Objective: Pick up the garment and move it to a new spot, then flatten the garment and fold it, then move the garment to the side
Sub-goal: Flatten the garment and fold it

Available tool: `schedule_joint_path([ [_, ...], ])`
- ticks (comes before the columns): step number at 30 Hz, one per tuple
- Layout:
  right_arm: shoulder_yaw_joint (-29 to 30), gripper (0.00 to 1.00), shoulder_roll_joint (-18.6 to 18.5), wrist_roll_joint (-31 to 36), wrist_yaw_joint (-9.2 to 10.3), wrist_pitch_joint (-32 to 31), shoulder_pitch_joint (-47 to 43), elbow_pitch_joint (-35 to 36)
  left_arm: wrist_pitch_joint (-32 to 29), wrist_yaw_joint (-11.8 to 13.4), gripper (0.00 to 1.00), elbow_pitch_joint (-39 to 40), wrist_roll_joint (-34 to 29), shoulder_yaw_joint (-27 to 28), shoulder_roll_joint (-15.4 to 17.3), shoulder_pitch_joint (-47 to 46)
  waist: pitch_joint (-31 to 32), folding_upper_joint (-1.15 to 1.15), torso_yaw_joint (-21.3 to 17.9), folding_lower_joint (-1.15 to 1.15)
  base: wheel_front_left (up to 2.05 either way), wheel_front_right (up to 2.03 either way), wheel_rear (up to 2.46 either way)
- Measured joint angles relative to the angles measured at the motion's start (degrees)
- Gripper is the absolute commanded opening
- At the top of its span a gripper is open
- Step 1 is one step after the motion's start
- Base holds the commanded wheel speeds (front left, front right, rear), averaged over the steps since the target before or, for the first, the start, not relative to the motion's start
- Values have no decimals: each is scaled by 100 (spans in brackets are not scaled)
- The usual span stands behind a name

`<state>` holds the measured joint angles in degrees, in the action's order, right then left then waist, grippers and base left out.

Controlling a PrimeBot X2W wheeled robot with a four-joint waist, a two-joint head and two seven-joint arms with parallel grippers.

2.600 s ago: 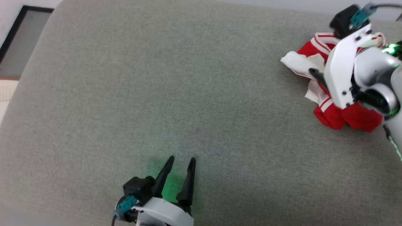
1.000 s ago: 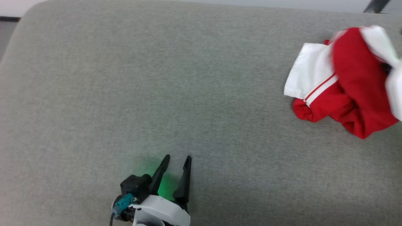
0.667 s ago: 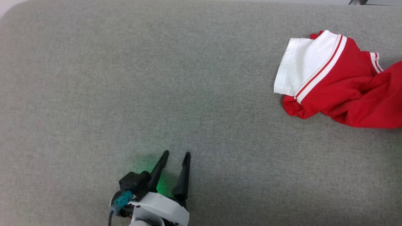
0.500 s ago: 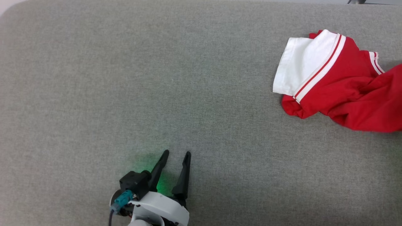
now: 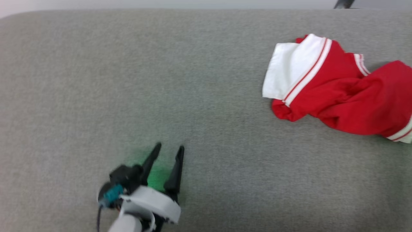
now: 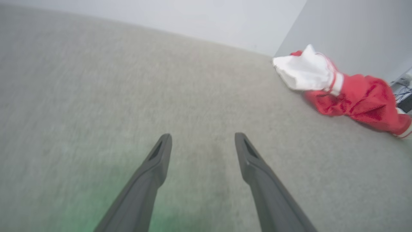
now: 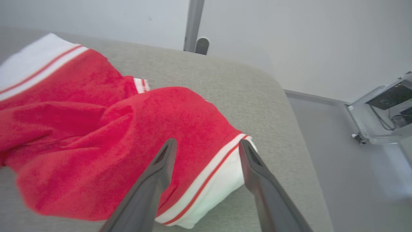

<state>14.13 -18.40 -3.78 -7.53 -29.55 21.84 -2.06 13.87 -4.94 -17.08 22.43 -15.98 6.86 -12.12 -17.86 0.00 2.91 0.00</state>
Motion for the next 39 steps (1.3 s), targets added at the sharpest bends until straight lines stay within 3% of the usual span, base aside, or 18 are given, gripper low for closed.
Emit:
schedule_joint_path([
  [8,-816,100,780,-1068,0,1020,-781,682,-955,-185,100,747,129,-223,604,-1154,160,0,-399,0,0,0,0],
  [14,-1354,100,1173,-1260,0,1897,-1123,973,-2193,-238,100,586,600,-979,984,-2799,173,0,-778,0,0,0,0],
  [19,-1464,100,1335,-1303,0,2449,-1285,1050,-3253,-245,100,-463,1415,-1686,1018,-4031,107,0,-1119,0,0,0,0],
  [28,-1795,100,1507,-1505,0,2865,-1303,738,-4774,-245,100,-2661,2071,-2702,877,-5306,-140,0,-1778,0,0,0,0],
  [33,-1894,100,1528,-1599,0,3042,-1217,502,-5283,-245,100,-3541,2437,-2702,896,-5597,-311,0,-2114,0,0,0,0],
  [39,-1938,100,1534,-1655,0,3156,-1160,331,-5494,-245,100,-3841,2603,-2876,821,-5814,-513,0,-2346,0,0,0,0],
])
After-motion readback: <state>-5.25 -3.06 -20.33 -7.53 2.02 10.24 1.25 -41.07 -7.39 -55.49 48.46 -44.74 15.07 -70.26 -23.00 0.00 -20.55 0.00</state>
